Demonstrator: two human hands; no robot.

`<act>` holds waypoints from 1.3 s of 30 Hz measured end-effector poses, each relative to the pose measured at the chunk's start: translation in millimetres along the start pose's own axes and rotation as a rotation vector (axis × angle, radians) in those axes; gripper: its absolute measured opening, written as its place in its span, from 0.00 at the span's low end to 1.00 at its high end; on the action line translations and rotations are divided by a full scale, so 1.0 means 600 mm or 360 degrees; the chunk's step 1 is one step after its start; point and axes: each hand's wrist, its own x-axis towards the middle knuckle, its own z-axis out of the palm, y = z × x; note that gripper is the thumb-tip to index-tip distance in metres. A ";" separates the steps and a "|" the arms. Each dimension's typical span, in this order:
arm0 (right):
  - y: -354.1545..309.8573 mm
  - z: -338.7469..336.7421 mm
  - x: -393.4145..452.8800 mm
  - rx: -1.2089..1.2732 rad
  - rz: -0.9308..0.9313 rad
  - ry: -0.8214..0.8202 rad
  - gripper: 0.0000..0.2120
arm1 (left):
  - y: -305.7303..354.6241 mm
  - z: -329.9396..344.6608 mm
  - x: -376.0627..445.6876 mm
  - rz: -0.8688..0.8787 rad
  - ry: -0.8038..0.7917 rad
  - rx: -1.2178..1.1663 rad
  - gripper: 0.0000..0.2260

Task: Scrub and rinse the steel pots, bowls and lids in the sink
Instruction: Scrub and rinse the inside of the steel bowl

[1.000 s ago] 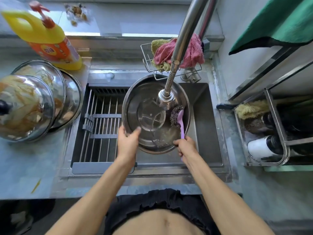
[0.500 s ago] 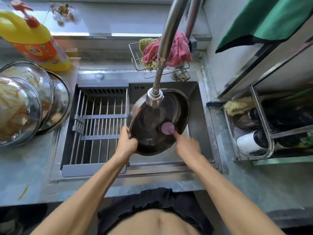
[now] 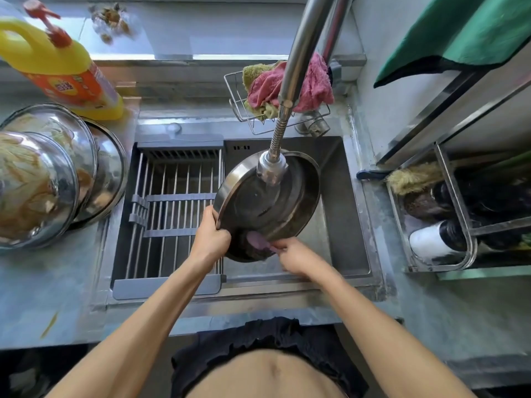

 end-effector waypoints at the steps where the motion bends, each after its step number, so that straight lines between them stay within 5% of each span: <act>1: 0.013 -0.005 0.003 -0.0167 0.0081 0.0051 0.18 | 0.001 0.002 -0.001 -0.0009 -0.0018 0.0046 0.11; 7: 0.056 -0.031 -0.004 -0.0633 0.0243 0.0285 0.27 | 0.027 0.024 -0.009 0.0018 -0.0093 0.0223 0.11; 11: 0.040 -0.005 0.002 -0.0303 0.0093 0.0267 0.24 | 0.051 0.014 0.010 -0.0012 -0.0051 0.0198 0.08; 14: 0.016 0.019 -0.001 -0.0026 -0.0121 0.0146 0.14 | 0.062 -0.012 0.025 0.0010 -0.0014 0.0261 0.12; 17: 0.000 0.014 0.004 0.0055 -0.0215 0.0162 0.14 | 0.074 -0.042 0.038 0.0048 0.0036 0.0271 0.17; 39: -0.033 -0.093 -0.008 -0.0653 -0.0105 0.0547 0.23 | 0.115 -0.077 0.078 -0.0197 0.0090 -0.0045 0.17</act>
